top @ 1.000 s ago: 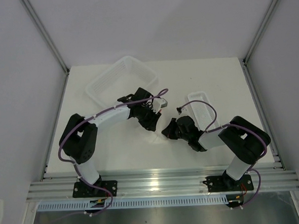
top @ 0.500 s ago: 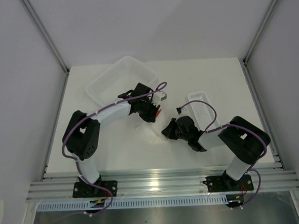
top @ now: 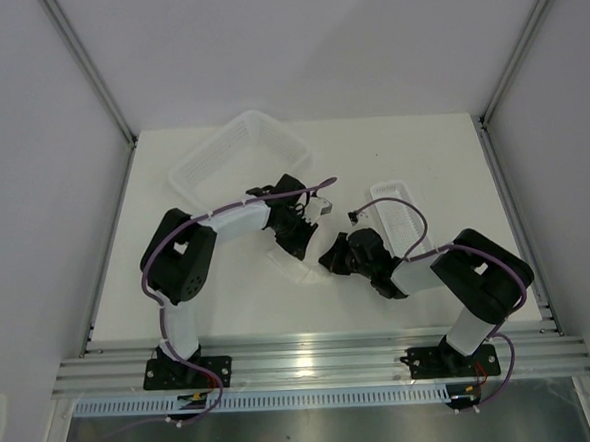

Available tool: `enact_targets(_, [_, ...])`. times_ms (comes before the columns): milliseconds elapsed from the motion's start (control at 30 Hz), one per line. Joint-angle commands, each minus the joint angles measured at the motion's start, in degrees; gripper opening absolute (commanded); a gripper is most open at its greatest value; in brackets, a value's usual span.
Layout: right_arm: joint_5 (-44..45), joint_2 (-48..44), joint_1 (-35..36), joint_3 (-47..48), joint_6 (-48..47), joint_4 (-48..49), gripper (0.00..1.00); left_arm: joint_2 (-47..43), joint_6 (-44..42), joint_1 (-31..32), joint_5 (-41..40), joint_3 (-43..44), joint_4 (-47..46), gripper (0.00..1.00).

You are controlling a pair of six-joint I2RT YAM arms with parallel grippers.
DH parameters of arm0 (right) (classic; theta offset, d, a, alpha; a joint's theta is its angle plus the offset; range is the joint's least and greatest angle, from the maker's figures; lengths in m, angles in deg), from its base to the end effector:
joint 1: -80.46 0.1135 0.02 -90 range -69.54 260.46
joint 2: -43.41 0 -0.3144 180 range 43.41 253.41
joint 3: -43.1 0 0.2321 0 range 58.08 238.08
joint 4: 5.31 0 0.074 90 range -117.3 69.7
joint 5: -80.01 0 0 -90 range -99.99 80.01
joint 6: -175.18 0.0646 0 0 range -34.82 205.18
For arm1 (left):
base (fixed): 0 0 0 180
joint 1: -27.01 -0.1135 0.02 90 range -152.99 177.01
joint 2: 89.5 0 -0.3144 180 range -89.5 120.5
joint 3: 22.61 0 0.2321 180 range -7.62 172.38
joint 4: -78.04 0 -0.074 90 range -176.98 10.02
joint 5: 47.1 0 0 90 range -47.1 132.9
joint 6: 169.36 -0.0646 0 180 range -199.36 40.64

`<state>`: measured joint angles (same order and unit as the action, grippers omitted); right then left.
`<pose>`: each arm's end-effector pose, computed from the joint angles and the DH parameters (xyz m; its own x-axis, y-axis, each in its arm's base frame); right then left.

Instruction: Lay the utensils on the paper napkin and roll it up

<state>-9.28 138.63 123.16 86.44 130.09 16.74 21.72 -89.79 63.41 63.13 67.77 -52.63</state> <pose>0.2299 0.2111 0.1751 -0.7321 0.2850 -0.6187 -0.2166 0.7638 0.6081 0.3058 -0.2532 0.1974 -0.6268 0.6731 -0.3925 0.7775 0.5732 -0.2585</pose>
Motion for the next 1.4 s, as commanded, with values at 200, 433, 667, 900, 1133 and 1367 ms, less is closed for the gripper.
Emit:
enact_targets(200, [1.49,0.05,0.46,1.35,-2.19,-1.97,0.00,5.41,3.05,-0.37,4.21,3.44,4.50,0.22])
enact_targets(433, [3.85,-5.47,2.04,2.58,-5.26,-7.50,0.00,6.73,3.32,-1.42,4.38,5.37,5.64,0.22])
enact_targets(667, [4.91,-14.79,2.65,-0.58,-5.62,-13.21,0.00,5.85,3.05,-1.42,4.12,4.76,4.76,0.22])
enact_targets(900, [3.77,-17.00,3.62,-4.36,-3.42,-13.40,0.00,5.24,2.97,-1.51,4.12,4.41,4.15,0.22])
enact_targets(1133, [4.91,-13.93,5.82,-4.89,-2.45,-12.60,0.00,5.15,2.97,-1.51,4.03,4.50,4.06,0.22])
enact_targets(1367, [6.14,-10.41,5.82,-3.75,-2.89,-14.27,0.00,2.43,2.18,-1.42,2.98,3.10,2.39,0.27])
